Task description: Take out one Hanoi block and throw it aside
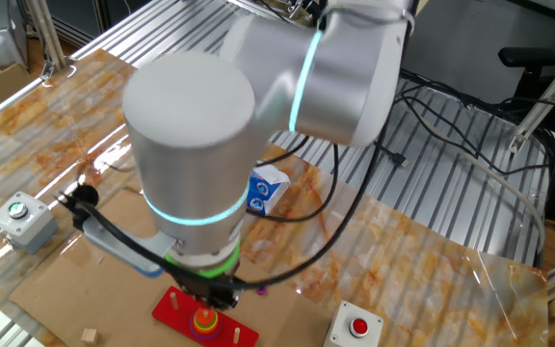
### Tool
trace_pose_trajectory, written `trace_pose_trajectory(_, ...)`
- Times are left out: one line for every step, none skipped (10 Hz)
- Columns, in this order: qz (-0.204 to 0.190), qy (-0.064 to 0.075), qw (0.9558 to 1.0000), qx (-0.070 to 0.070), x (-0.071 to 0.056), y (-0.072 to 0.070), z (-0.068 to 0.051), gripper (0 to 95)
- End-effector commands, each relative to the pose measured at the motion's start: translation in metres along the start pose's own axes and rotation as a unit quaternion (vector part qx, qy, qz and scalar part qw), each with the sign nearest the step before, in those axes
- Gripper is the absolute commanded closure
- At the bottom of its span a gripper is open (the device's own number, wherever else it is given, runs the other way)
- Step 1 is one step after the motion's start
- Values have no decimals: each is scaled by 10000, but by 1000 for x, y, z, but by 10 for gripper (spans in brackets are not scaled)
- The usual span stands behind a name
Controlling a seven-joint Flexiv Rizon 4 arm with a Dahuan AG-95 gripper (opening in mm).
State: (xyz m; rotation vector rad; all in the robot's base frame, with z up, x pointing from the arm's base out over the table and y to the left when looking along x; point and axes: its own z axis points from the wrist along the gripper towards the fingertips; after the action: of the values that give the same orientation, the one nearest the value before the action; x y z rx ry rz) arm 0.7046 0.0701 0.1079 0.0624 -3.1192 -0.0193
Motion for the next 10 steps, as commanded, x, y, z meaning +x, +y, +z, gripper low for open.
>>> trace_pose_trajectory(1, -23, 10000, 13, 7, -1, 2, 950)
trace_pose_trajectory(-13, -27, 10000, 9, 11, -1, 1, 950)
trace_pose_trajectory(-21, -27, 10000, 15, 16, -1, 2, 950)
trace_pose_trajectory(-29, -27, 10000, 19, 18, -1, 2, 950)
trace_pose_trajectory(-37, -31, 10000, 21, 24, -2, 2, 950)
trace_pose_trajectory(-35, -32, 10000, 21, 28, -3, 3, 950)
trace_pose_trajectory(-30, -34, 10000, 23, 34, -3, 3, 950)
trace_pose_trajectory(-30, -41, 10000, 28, 39, -4, 3, 950)
trace_pose_trajectory(-32, -50, 10000, 29, 44, -5, 4, 950)
trace_pose_trajectory(-9, -60, 10000, 35, 49, -6, 6, 950)
